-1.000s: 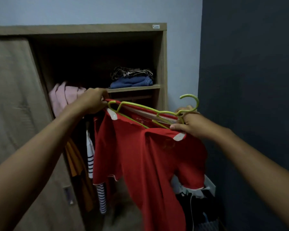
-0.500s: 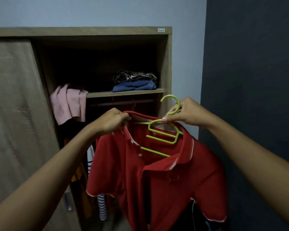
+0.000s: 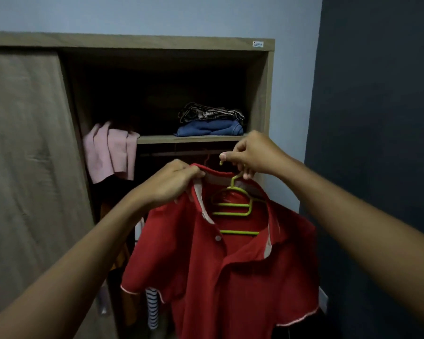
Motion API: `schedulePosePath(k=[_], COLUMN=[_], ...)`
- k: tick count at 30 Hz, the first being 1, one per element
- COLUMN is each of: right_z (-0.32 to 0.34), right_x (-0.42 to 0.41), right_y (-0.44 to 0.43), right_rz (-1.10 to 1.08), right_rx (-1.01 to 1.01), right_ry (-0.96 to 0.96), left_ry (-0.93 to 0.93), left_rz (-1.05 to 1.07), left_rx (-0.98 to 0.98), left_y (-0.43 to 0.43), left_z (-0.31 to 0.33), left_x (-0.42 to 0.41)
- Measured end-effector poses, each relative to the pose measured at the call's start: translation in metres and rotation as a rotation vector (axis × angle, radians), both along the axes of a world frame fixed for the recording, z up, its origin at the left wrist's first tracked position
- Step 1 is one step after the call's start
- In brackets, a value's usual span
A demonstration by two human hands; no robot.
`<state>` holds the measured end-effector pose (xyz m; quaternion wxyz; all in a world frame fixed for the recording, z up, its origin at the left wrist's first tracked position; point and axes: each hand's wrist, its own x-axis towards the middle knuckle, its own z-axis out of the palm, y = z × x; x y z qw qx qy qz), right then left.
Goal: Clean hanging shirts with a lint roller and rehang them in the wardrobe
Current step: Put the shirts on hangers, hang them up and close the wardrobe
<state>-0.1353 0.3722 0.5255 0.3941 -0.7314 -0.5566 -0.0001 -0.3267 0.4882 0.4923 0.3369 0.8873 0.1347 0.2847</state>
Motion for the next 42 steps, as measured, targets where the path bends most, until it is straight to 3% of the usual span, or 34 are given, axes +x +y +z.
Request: schedulePosePath(k=[6, 8, 11, 13, 16, 20, 24, 26, 32, 35, 39, 42], right_z=[0.016, 0.027, 0.036, 0.036, 0.036, 0.026, 0.001, -0.007, 0.011, 0.017, 0.03, 0.044], right_x=[-0.007, -0.014, -0.022, -0.025, -0.023, -0.008, 0.022, 0.029, 0.012, -0.002, 0.005, 0.001], right_y=[0.015, 0.014, 0.014, 0.018, 0.024, 0.027, 0.032, 0.036, 0.041, 0.04, 0.062, 0.077], right_rz=[0.067, 0.098, 0.115, 0.122, 0.138, 0.062, -0.15, -0.136, 0.04, 0.209, 0.178, 0.311], right_rx=[0.238, 0.268, 0.276, 0.3, 0.329, 0.306, -0.162, -0.259, -0.072, -0.176, 0.099, 0.093], right_ry=[0.027, 0.019, -0.017, -0.024, -0.001, -0.165, -0.372, -0.371, -0.227, -0.181, -0.034, 0.102], left_ry=[0.258, 0.185, -0.078, 0.019, 0.173, 0.086, 0.046, 0.083, 0.165, 0.059, -0.041, -0.117], left_rz=[-0.056, 0.031, 0.229, 0.204, 0.076, 0.058, 0.069, 0.069, 0.163, 0.111, 0.043, 0.013], left_rx=[0.033, 0.214, 0.607, 0.71, 0.592, 0.526, 0.479, 0.464, 0.541, 0.483, 0.485, 0.515], left_y=[0.012, 0.016, 0.048, 0.065, 0.076, 0.09, 0.108, 0.115, 0.137, 0.136, 0.134, 0.13], left_z=[0.002, 0.006, 0.009, 0.007, -0.005, -0.008, -0.011, -0.016, -0.028, -0.024, -0.019, -0.021], left_x=[-0.012, -0.014, -0.01, -0.003, 0.007, 0.005, -0.009, -0.011, -0.009, -0.009, -0.011, -0.004])
